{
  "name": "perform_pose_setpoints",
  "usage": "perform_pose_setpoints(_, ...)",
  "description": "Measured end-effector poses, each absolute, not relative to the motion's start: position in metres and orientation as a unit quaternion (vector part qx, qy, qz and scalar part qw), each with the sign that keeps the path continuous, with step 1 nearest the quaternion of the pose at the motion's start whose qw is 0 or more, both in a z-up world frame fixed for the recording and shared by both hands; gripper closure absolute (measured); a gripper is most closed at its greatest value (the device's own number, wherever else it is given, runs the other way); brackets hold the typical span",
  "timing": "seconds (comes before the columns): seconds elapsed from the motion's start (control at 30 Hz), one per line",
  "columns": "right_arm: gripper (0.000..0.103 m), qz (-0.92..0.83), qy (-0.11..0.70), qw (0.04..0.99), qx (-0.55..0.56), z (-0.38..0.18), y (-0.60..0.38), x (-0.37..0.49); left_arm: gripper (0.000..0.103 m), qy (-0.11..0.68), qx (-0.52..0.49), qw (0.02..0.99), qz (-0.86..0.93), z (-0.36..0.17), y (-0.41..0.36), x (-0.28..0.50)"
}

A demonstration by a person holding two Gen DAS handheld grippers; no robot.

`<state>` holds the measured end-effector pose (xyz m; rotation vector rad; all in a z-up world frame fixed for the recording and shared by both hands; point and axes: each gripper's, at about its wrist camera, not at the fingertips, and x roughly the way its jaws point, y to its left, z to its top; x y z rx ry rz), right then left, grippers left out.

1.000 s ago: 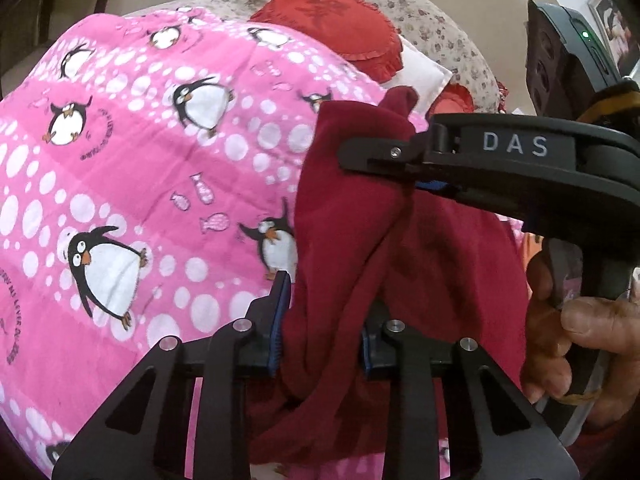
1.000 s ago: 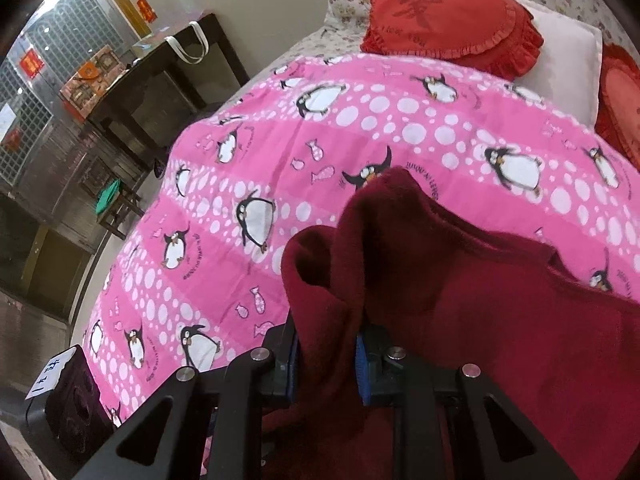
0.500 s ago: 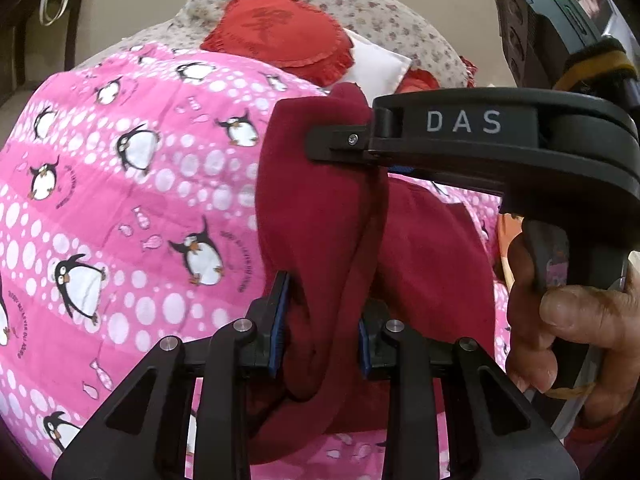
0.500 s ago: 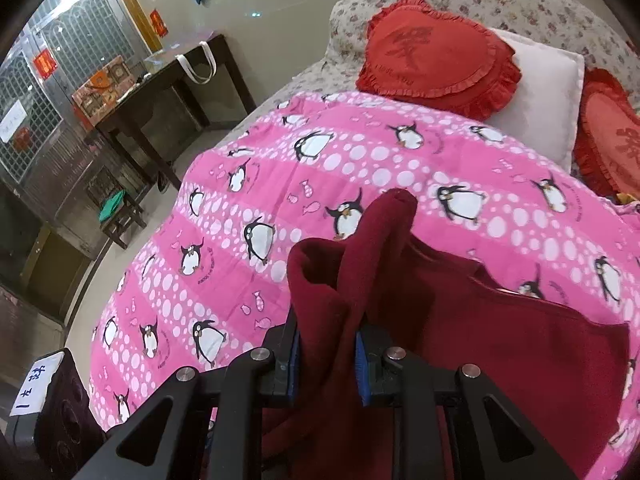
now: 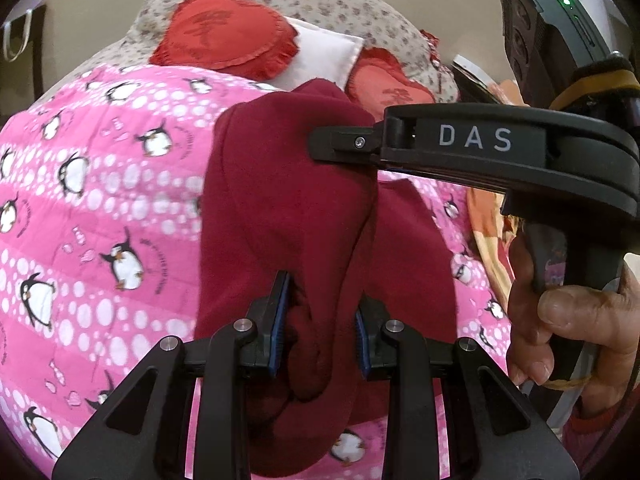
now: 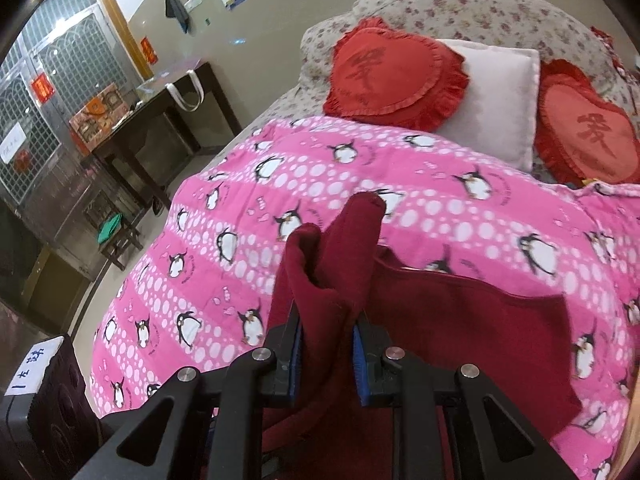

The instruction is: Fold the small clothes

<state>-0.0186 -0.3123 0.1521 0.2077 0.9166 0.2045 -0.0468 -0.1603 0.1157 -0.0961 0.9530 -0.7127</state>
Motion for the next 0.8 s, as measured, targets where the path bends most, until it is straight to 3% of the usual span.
perform_pose_setpoints(0.47, 0.088, 0.049, 0.409, 0.902, 0.125, 0.158, -0.393, -0.057, 0.077, 0.450, -0.010, 0.807, -0.382, 0.124, -0.240, -0.065)
perform_pose_setpoints(0.8, 0.089, -0.002, 0.422, 0.895, 0.147, 0.129, -0.455, -0.068, 0.077, 0.474, 0.020, 0.785, -0.398, 0.101, -0.299, -0.071)
